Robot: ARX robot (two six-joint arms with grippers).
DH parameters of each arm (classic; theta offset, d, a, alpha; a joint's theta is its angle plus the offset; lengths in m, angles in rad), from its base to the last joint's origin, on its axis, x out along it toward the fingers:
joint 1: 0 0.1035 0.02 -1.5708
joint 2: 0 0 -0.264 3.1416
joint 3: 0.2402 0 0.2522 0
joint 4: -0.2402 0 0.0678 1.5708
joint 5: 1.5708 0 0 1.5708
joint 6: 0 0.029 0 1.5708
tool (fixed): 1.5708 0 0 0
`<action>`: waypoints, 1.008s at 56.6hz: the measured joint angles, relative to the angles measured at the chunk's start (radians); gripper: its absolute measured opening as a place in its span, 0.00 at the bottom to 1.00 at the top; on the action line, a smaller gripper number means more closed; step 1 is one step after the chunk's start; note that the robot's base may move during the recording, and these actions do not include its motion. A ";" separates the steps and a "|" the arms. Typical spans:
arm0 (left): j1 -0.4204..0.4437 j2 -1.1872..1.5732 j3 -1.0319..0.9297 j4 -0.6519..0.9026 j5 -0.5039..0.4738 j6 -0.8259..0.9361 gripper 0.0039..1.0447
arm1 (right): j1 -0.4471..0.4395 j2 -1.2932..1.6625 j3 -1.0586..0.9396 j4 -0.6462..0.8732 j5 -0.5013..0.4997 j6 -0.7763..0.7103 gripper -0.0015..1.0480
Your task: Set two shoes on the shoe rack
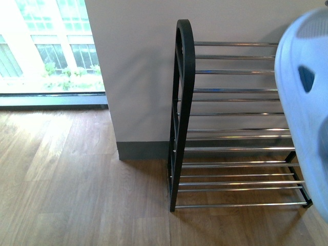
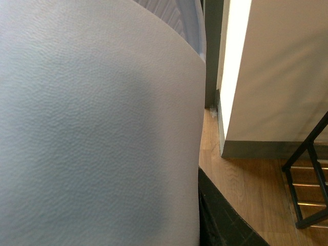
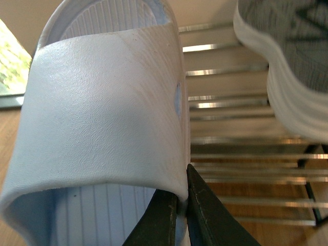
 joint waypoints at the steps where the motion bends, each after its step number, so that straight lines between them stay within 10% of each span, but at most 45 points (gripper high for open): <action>1: 0.000 0.000 0.000 0.000 0.000 0.000 0.01 | 0.000 0.005 0.008 0.000 -0.001 0.000 0.01; 57: 0.000 0.000 0.000 0.000 0.000 0.000 0.01 | -0.028 0.799 1.025 -0.657 0.140 -0.225 0.01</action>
